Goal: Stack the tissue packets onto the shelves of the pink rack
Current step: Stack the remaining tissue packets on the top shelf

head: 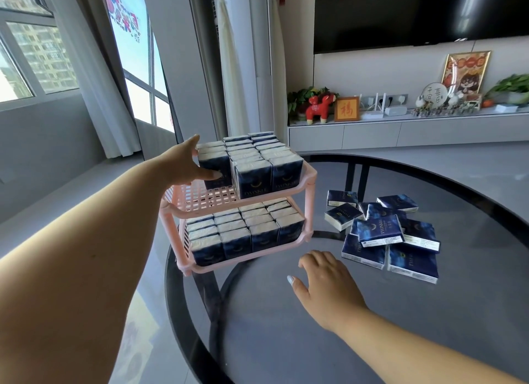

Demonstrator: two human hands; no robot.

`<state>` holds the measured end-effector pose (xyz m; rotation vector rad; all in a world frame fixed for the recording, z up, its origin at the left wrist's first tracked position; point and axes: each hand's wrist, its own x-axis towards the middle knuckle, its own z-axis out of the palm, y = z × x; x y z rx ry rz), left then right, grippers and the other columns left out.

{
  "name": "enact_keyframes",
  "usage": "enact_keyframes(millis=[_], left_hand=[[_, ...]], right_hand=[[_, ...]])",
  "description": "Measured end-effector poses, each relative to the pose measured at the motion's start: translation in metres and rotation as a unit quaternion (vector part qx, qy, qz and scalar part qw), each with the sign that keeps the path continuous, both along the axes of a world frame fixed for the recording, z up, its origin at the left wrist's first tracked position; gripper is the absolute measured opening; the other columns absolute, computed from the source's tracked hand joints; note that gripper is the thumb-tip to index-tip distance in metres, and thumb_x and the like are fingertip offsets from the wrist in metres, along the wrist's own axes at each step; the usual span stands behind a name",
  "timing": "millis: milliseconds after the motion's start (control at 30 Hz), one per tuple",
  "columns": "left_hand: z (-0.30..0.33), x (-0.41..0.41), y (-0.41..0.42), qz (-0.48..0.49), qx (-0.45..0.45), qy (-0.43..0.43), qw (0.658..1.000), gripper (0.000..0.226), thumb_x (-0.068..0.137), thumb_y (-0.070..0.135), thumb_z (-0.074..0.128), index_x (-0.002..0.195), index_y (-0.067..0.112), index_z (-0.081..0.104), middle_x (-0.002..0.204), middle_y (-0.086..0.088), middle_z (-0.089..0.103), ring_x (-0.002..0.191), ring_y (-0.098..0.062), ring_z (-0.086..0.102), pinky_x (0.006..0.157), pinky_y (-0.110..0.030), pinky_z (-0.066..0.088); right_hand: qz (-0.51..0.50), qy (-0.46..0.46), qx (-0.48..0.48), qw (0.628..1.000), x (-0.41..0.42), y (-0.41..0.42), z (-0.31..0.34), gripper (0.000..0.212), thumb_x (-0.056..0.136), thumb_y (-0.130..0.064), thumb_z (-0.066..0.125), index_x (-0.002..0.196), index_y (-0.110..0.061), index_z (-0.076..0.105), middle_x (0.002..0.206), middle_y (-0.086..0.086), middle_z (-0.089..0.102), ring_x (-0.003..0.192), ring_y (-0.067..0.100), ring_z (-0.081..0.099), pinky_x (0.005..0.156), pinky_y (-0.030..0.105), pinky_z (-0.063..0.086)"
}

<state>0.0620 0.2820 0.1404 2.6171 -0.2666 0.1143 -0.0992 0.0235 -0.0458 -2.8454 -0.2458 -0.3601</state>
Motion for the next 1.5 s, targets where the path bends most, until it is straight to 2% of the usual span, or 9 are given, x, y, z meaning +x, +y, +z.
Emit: enact_keyframes(millis=[100,200,333,500,667,900,1033,1167,1500], left_hand=[[0.005,-0.004,0.003,0.009,0.009,-0.003,1.000,0.108,0.075,0.033,0.081,0.156,0.019,0.011,0.154,-0.006,0.036,0.090,-0.027,0.063,0.062,-0.030,0.053],[0.014,-0.017,0.001,0.031,0.016,-0.027,0.999,0.107,0.072,0.038,0.080,0.155,0.017,0.015,0.153,-0.007,0.037,0.114,-0.036,0.057,0.090,-0.046,0.053],[0.032,-0.047,-0.016,0.044,0.006,-0.111,0.993,0.096,0.074,0.041,0.079,0.151,0.015,0.029,0.149,-0.007,0.044,0.124,-0.033,0.052,0.103,-0.042,0.043],[0.038,-0.099,-0.046,0.036,-0.057,-0.195,0.979,0.070,0.079,0.050,0.071,0.137,0.019,0.047,0.133,-0.002,0.056,0.110,-0.022,0.057,0.095,-0.037,0.043],[0.016,-0.149,-0.088,-0.001,-0.123,-0.165,0.979,0.054,0.081,0.055,0.065,0.126,0.028,0.053,0.121,0.011,0.059,0.094,-0.010,0.061,0.084,-0.033,0.052],[-0.046,-0.191,-0.131,-0.037,-0.185,-0.079,0.979,0.030,0.085,0.039,0.069,0.109,0.030,0.054,0.107,0.014,0.059,0.076,-0.001,0.059,0.066,-0.023,0.048],[-0.084,-0.206,-0.141,-0.029,-0.212,-0.014,0.977,0.027,0.085,0.037,0.069,0.107,0.031,0.054,0.106,0.016,0.060,0.071,0.001,0.057,0.058,-0.011,0.041],[-0.108,-0.216,-0.146,-0.018,-0.215,0.033,0.976,0.033,0.086,0.040,0.067,0.115,0.028,0.055,0.112,0.013,0.058,0.074,-0.008,0.059,0.058,-0.017,0.044],[-0.137,-0.233,-0.157,-0.029,-0.154,0.105,0.982,0.046,0.086,0.044,0.066,0.125,0.028,0.049,0.121,0.010,0.051,0.085,0.001,0.058,0.072,-0.023,0.051]], right_hand=[[-0.003,-0.005,0.015,1.000,-0.002,0.000,0.000,0.034,0.093,-0.050,0.039,0.107,-0.022,0.051,0.113,-0.007,0.052,0.110,0.017,0.045,0.091,0.027,0.036],[-0.006,-0.001,0.009,1.000,-0.001,0.000,0.001,0.034,0.094,-0.050,0.037,0.109,-0.022,0.050,0.115,-0.007,0.052,0.111,0.017,0.044,0.092,0.027,0.036],[-0.008,-0.003,0.016,1.000,0.000,0.000,0.002,0.034,0.094,-0.049,0.037,0.108,-0.021,0.051,0.115,-0.006,0.053,0.110,0.017,0.044,0.092,0.029,0.037],[-0.006,-0.005,0.029,1.000,-0.003,-0.003,0.002,0.034,0.094,-0.048,0.040,0.106,-0.019,0.053,0.113,-0.004,0.055,0.108,0.018,0.045,0.090,0.029,0.037],[0.012,-0.019,0.133,0.991,-0.008,-0.009,0.008,0.024,0.092,-0.037,0.052,0.100,-0.015,0.057,0.105,-0.002,0.059,0.103,0.019,0.049,0.087,0.027,0.038],[-0.114,-0.250,0.103,0.956,0.003,-0.064,0.050,0.024,0.069,-0.018,0.068,0.090,-0.011,0.058,0.094,0.007,0.060,0.088,0.030,0.055,0.078,0.037,0.043],[-0.269,-0.062,0.100,0.956,0.026,-0.128,0.069,0.055,0.078,-0.050,0.061,0.126,-0.025,0.049,0.128,0.012,0.049,0.119,0.033,0.044,0.096,0.039,0.037],[-0.193,0.173,0.162,0.952,0.030,-0.152,0.063,0.067,0.075,-0.068,0.055,0.133,-0.037,0.045,0.143,0.004,0.041,0.126,0.030,0.043,0.102,0.041,0.038],[-0.068,0.105,0.039,0.991,-0.058,-0.115,0.053,0.056,0.085,-0.058,0.053,0.136,-0.042,0.039,0.156,-0.005,0.022,0.139,0.019,0.028,0.110,0.033,0.018]])
